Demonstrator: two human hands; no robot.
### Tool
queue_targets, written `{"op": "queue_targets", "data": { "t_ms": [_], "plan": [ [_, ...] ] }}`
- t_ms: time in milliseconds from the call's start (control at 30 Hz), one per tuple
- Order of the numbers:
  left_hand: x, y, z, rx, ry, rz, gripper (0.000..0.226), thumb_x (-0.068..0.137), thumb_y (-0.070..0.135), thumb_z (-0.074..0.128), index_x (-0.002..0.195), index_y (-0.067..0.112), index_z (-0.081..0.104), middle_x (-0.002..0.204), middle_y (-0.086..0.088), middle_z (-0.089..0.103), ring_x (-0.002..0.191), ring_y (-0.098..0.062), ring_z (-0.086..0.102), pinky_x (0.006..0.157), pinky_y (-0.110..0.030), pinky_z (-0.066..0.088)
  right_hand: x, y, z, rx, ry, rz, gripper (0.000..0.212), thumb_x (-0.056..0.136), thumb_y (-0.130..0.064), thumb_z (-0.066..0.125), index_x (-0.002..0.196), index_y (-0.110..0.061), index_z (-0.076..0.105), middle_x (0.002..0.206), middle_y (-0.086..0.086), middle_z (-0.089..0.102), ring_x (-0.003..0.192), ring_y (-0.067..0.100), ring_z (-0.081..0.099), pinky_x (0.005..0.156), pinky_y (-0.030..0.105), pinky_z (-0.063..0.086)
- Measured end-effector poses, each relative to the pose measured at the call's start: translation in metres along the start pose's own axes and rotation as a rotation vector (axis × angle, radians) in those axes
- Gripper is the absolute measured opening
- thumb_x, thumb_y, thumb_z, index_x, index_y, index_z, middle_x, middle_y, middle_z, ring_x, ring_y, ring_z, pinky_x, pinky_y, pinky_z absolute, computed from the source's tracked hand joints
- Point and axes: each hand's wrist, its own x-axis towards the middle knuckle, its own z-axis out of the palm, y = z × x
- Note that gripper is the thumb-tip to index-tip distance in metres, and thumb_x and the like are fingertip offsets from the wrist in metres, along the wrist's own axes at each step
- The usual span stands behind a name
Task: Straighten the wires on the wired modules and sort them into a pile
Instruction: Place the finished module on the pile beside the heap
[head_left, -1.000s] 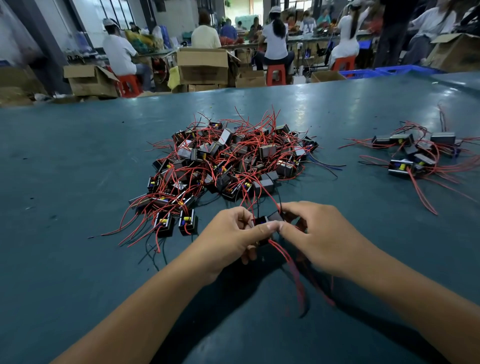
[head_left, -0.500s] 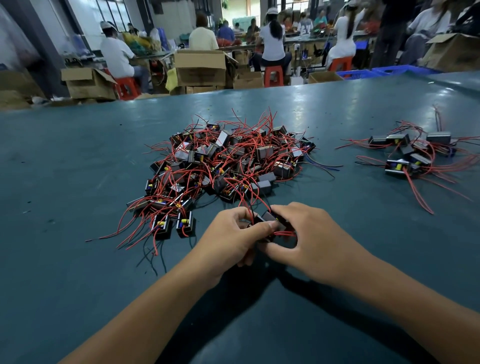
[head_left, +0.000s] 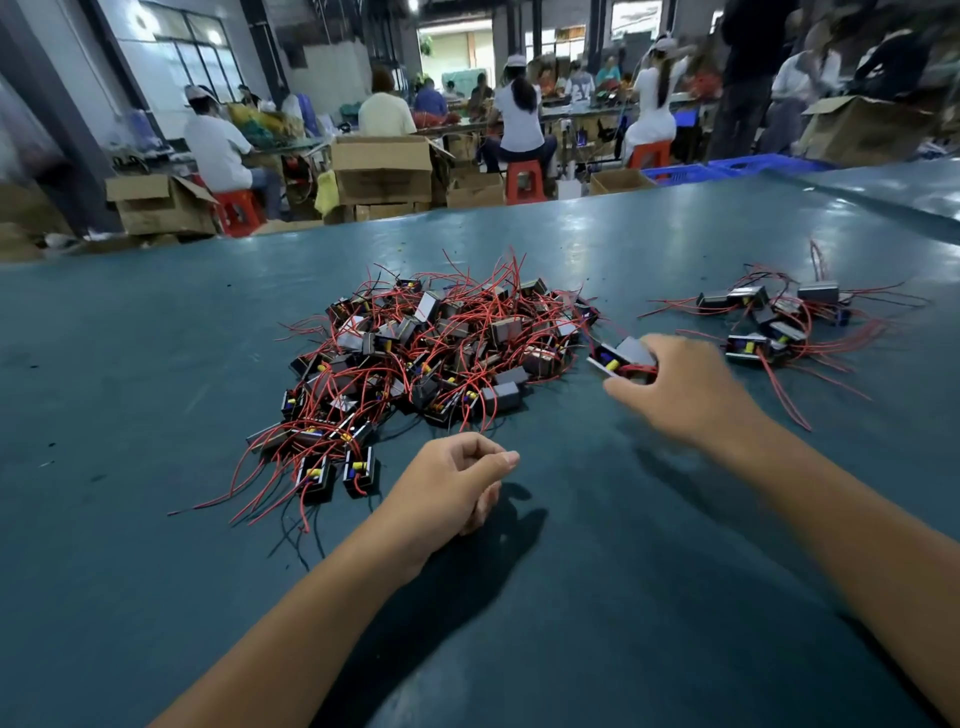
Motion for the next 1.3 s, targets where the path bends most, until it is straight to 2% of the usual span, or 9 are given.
{"op": "queue_targets", "data": {
  "t_ms": [100,167,233,367,700,800,1067,1200,1300],
  "plan": [
    [0.000,0.000,-0.001,0.013,-0.028,-0.017,0.017,0.096,0.022,0.065,0.090,0.007,0.064,0.058,-0.004,0.051,0.044,-0.014,0.039,0.041,-0.021,0.030,0.048,0.042,-0.030,-0.185,0.118,0.146,0.038,0.080,-0.042,0.071,0.092,-0.009,0.059,0.098,0.021,0.064,0.089,0.037,0.058,0.072,0.040,0.046],
    [0.001,0.000,-0.002,-0.033,-0.036,-0.047,0.014,0.096,0.022,0.065,0.087,0.011,0.066,0.059,-0.002,0.051,0.045,-0.013,0.038,0.041,-0.020,0.029,0.070,0.065,-0.044,-0.330,0.132,0.286,0.065,0.082,-0.050,0.071,0.121,-0.002,0.051,0.123,0.026,0.057,0.115,0.041,0.053,0.093,0.047,0.043],
    [0.002,0.000,-0.005,-0.051,-0.031,-0.058,0.013,0.095,0.022,0.065,0.087,0.012,0.067,0.060,-0.003,0.051,0.047,-0.013,0.038,0.041,-0.021,0.029,0.083,0.071,-0.038,-0.412,0.192,0.286,0.066,0.086,-0.048,0.068,0.126,0.001,0.048,0.129,0.027,0.053,0.122,0.041,0.049,0.102,0.049,0.037],
    [0.003,-0.002,-0.010,-0.058,-0.008,-0.067,0.013,0.096,0.021,0.064,0.088,0.011,0.068,0.061,-0.003,0.050,0.048,-0.013,0.038,0.042,-0.021,0.030,0.092,0.043,0.009,-0.280,0.053,0.024,0.033,0.093,-0.021,0.060,0.120,-0.004,0.062,0.122,0.022,0.063,0.113,0.038,0.059,0.098,0.046,0.046],
    [0.002,-0.004,-0.012,-0.045,-0.030,-0.045,0.015,0.096,0.020,0.063,0.093,0.006,0.067,0.061,-0.002,0.051,0.049,-0.013,0.038,0.045,-0.020,0.029,0.162,0.026,0.039,-0.111,-0.282,-0.023,0.027,0.094,-0.008,0.052,0.111,-0.015,0.071,0.121,0.010,0.067,0.096,0.022,0.056,0.078,0.026,0.040],
    [0.002,-0.005,-0.011,-0.014,-0.039,-0.032,0.019,0.097,0.021,0.062,0.095,0.003,0.066,0.061,-0.001,0.052,0.048,-0.012,0.038,0.045,-0.019,0.031,0.162,0.036,0.047,-0.029,-0.394,0.006,0.036,0.093,-0.005,0.054,0.124,-0.016,0.067,0.129,0.009,0.065,0.109,0.020,0.058,0.092,0.025,0.043],
    [0.002,-0.005,-0.011,0.024,-0.040,-0.026,0.018,0.097,0.024,0.062,0.092,0.008,0.068,0.062,-0.001,0.055,0.049,-0.014,0.041,0.046,-0.021,0.034,0.134,0.053,0.038,0.242,-0.128,0.003,0.024,0.094,-0.017,0.061,0.114,-0.027,0.068,0.111,0.001,0.068,0.096,0.014,0.058,0.081,0.024,0.037],
    [0.001,-0.004,-0.010,0.047,-0.051,-0.021,0.018,0.098,0.026,0.062,0.091,0.010,0.068,0.061,0.000,0.055,0.050,-0.013,0.042,0.046,-0.020,0.035,0.123,0.041,0.012,0.308,-0.030,-0.048,0.023,0.095,-0.014,0.061,0.115,-0.023,0.068,0.113,0.007,0.069,0.088,0.013,0.063,0.074,0.022,0.046],
    [-0.001,-0.003,-0.010,0.044,-0.051,-0.012,0.019,0.097,0.027,0.063,0.091,0.010,0.068,0.061,0.000,0.056,0.050,-0.013,0.043,0.046,-0.021,0.036,0.101,0.024,-0.002,0.434,0.011,-0.093,0.020,0.096,-0.013,0.061,0.110,-0.026,0.065,0.104,0.006,0.070,0.086,0.026,0.070,0.083,0.038,0.058]
  ]
}}
